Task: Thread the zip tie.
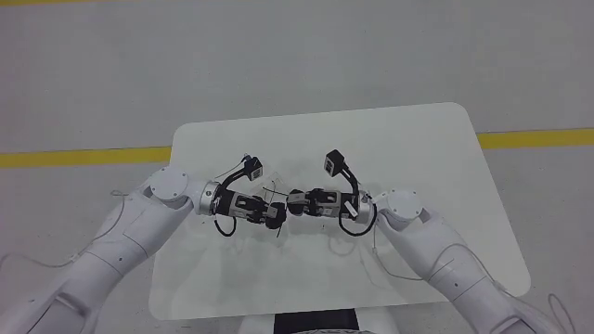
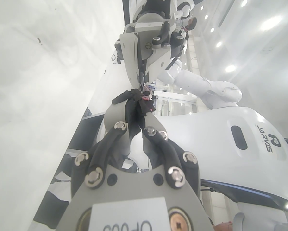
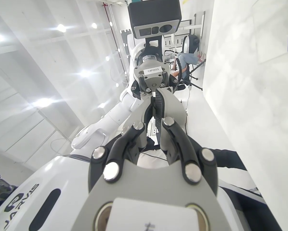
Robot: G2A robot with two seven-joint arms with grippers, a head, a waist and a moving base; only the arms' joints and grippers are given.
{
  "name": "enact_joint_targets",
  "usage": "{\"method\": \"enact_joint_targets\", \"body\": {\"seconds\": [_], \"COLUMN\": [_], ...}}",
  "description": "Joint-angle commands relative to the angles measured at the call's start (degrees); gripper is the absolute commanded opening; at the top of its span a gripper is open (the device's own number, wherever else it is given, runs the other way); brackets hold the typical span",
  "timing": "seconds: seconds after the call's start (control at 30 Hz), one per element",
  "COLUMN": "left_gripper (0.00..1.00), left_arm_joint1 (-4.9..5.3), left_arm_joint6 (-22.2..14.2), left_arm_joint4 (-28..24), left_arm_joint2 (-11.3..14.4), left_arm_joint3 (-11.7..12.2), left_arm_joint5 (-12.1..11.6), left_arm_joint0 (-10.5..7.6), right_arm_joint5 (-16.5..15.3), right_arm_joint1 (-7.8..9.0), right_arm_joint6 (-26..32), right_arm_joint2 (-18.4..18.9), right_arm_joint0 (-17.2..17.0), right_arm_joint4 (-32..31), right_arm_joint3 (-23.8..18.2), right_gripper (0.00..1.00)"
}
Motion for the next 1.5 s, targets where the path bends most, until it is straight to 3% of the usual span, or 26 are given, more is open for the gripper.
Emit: {"method": "enact_joint_targets", "body": {"seconds": [0.0, 0.07, 0.1, 0.13, 0.17, 0.37, 0.5, 0.57, 0.93, 1.07, 1.23, 1.37, 1.47], "left_gripper": [0.0, 0.0, 0.11, 0.65, 0.98, 1.0, 1.0, 1.0, 1.0, 1.0, 1.0, 1.0, 1.0], "left_arm_joint1": [0.0, 0.0, 0.0, 0.0, 0.0, 0.19, 0.61, 0.75, 0.74, 0.69, 0.18, -1.2, -1.35], "left_arm_joint6": [0.0, 0.0, 0.0, 0.0, 0.0, 2.2, 1.5, 3.7, 4.1, 11.5, 17.6, 21.3, 21.7], "left_arm_joint4": [0.0, 0.0, 0.0, 0.0, 0.0, 0.0, -1.1, -1.9, -1.7, -0.4, 1.2, 2.7, 2.9], "left_arm_joint2": [0.0, 0.0, 0.0, 0.0, 0.0, -0.8, -2.9, -4.6, -4.6, -6.9, -13.2, -17.9, -18.2], "left_arm_joint3": [0.0, 0.0, 0.0, 0.0, 0.0, -0.7, -1.6, -0.5, -0.5, -1.9, -6.5, -9.6, -9.8], "left_arm_joint5": [0.0, 0.0, 0.0, 0.0, 0.0, -0.6, -0.9, -0.9, -0.9, -0.9, -0.9, -0.9, -0.9], "left_arm_joint0": [0.0, 0.0, 0.0, 0.0, 0.0, 1.04, 2.07, 3.46, 3.56, 6.51, 13.91, 19.21, 19.56], "right_arm_joint5": [0.0, 0.1, 0.1, 0.2, 0.2, 0.3, 0.1, 0.2, 0.3, -1.1, -2.9, -4.9, -5.5], "right_arm_joint1": [0.0, 0.0, 0.01, 0.01, 0.0, 0.02, 0.11, 0.05, -0.01, -0.3, -0.73, -1.47, -1.58], "right_arm_joint6": [-0.1, -0.5, -0.8, -1.3, -2.0, -3.6, -5.6, -7.8, -8.7, -14.7, -22.0, -29.0, -29.8], "right_arm_joint2": [0.0, 0.0, 0.1, 0.2, 0.3, 1.3, 2.2, 2.7, 2.9, 3.5, 2.8, 1.9, 1.8], "right_arm_joint0": [0.1, 0.2, 0.2, 0.2, 0.1, -0.3, -0.6, -1.2, -1.4, -3.5, -7.0, -9.1, -9.2], "right_arm_joint4": [-0.1, -0.4, -0.6, -0.5, -0.4, 1.4, 1.4, 2.4, 3.0, 4.8, 4.6, 5.7, 5.7], "right_arm_joint3": [0.1, 0.1, 0.1, 0.2, 0.3, 1.2, 1.4, 1.2, 1.0, -0.5, -2.4, -3.1, -3.2], "right_gripper": [0.0, 0.0, 0.0, 0.0, 0.0, 0.0, 0.0, 0.0, 0.0, 0.0, 0.0, 0.0, 0.0]}}
